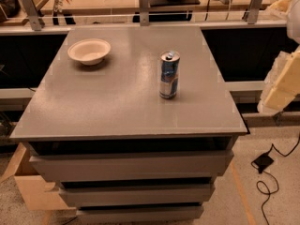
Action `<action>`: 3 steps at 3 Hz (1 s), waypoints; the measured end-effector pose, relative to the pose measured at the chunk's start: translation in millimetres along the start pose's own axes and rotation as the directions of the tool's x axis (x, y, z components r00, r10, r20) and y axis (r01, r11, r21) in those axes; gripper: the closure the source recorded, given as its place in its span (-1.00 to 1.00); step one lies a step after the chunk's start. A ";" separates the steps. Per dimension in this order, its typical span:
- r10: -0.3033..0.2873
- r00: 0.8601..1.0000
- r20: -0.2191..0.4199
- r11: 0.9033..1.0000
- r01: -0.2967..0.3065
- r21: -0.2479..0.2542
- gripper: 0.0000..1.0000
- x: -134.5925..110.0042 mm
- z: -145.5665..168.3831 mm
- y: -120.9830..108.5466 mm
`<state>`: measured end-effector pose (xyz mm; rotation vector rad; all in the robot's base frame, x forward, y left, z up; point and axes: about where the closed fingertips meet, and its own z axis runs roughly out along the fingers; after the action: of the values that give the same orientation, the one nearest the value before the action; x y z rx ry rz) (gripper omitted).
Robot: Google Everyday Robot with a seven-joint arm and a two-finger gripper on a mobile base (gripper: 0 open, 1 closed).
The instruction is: Knock redbull can over
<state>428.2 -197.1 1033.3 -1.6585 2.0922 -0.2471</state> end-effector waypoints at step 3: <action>0.179 0.967 0.183 0.984 -0.170 -0.061 -1.00 -18.7 44.3 -8.7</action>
Offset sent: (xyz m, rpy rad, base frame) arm 0.0267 0.0151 -0.0283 0.2659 0.0326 -0.0575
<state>459.1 -175.4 1002.4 -1.4488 2.0958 0.0129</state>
